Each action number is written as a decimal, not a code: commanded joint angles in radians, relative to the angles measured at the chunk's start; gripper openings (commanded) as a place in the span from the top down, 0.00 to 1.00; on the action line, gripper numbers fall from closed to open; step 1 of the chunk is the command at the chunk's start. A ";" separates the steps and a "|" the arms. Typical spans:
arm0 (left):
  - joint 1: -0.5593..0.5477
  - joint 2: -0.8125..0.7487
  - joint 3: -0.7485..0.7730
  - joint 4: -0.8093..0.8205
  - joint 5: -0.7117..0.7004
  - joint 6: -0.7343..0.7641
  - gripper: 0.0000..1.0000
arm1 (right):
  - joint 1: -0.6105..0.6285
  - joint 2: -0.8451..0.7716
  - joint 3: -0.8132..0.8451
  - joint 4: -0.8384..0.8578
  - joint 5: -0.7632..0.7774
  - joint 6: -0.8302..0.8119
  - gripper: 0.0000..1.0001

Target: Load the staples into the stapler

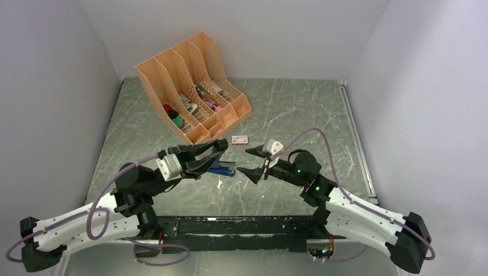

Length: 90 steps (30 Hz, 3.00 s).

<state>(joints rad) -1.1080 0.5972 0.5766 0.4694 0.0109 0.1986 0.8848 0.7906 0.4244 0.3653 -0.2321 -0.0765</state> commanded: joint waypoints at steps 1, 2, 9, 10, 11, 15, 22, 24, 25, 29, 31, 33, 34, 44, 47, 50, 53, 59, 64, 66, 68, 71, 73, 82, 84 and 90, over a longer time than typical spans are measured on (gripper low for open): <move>-0.004 -0.009 0.053 0.069 0.118 0.004 0.93 | 0.004 0.057 0.082 0.072 -0.261 -0.146 0.31; -0.004 -0.003 0.056 0.076 0.134 -0.001 0.93 | 0.004 0.082 0.103 0.074 -0.297 -0.154 0.31; -0.004 0.042 0.075 0.118 0.223 -0.025 0.93 | 0.004 0.189 0.161 0.090 -0.439 -0.208 0.32; -0.004 0.046 0.076 0.123 0.227 -0.029 0.93 | 0.004 0.198 0.172 0.075 -0.462 -0.212 0.32; -0.004 0.049 0.076 0.130 0.232 -0.033 0.93 | 0.003 0.205 0.179 0.062 -0.480 -0.215 0.33; -0.004 0.051 0.069 0.155 0.237 -0.039 0.93 | 0.003 0.222 0.191 0.022 -0.522 -0.215 0.36; -0.004 0.052 0.065 0.174 0.239 -0.044 0.93 | 0.004 0.255 0.187 0.059 -0.544 -0.169 0.43; -0.004 0.053 0.067 0.177 0.242 -0.045 0.93 | 0.005 0.273 0.197 0.047 -0.544 -0.172 0.47; -0.004 0.055 0.068 0.179 0.242 -0.044 0.93 | 0.004 0.280 0.198 0.046 -0.544 -0.174 0.48; -0.004 0.054 0.069 0.177 0.241 -0.041 0.93 | 0.003 0.297 0.198 0.068 -0.544 -0.162 0.60; -0.004 0.052 0.069 0.172 0.241 -0.041 0.93 | 0.005 0.302 0.202 0.063 -0.545 -0.158 0.67; -0.004 0.049 0.068 0.167 0.241 -0.041 0.93 | 0.004 0.303 0.203 0.053 -0.539 -0.157 0.74; -0.004 0.047 0.068 0.166 0.239 -0.039 0.93 | 0.003 0.301 0.202 0.053 -0.538 -0.155 0.79; -0.004 0.013 0.052 0.158 0.176 -0.027 0.61 | 0.003 0.298 0.218 -0.026 -0.458 -0.148 1.00; -0.004 -0.011 0.048 0.148 0.142 -0.017 0.48 | 0.004 0.306 0.245 -0.102 -0.433 -0.173 1.00; -0.004 -0.031 0.053 0.128 0.121 -0.004 0.42 | 0.004 0.319 0.260 -0.154 -0.406 -0.191 1.00; -0.004 -0.045 0.061 0.107 0.105 0.003 0.35 | 0.004 0.337 0.283 -0.212 -0.370 -0.203 1.00; -0.004 -0.073 0.076 0.057 0.001 0.022 0.20 | 0.003 0.421 0.367 -0.373 -0.255 -0.250 1.00; -0.005 -0.078 0.095 0.015 -0.228 0.026 0.17 | 0.021 0.535 0.457 -0.521 -0.150 -0.280 1.00; -0.004 -0.087 0.093 0.014 -0.289 0.034 0.17 | 0.039 0.577 0.478 -0.546 -0.119 -0.273 1.00; -0.004 -0.102 0.086 0.027 -0.325 0.044 0.17 | 0.060 0.617 0.492 -0.544 -0.099 -0.241 1.00; -0.004 -0.127 0.075 0.035 -0.352 0.057 0.16 | 0.094 0.694 0.523 -0.528 -0.065 -0.189 1.00; -0.004 -0.137 0.074 0.025 -0.362 0.063 0.17 | 0.122 0.756 0.565 -0.541 -0.026 -0.173 1.00; -0.004 -0.150 0.072 -0.003 -0.413 0.067 0.19 | 0.226 1.011 0.802 -0.672 0.065 -0.133 1.00; -0.004 -0.151 0.070 -0.014 -0.461 0.057 0.21 | 0.231 1.028 0.797 -0.658 0.074 -0.113 1.00; -0.004 -0.138 0.073 -0.125 -0.816 -0.121 0.21 | 0.232 1.062 0.753 -0.649 0.135 -0.102 1.00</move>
<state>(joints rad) -1.1080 0.4553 0.6403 0.4473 -0.5213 0.2138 1.1194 1.8549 1.2003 -0.3084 -0.1444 -0.2035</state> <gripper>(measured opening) 0.777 0.232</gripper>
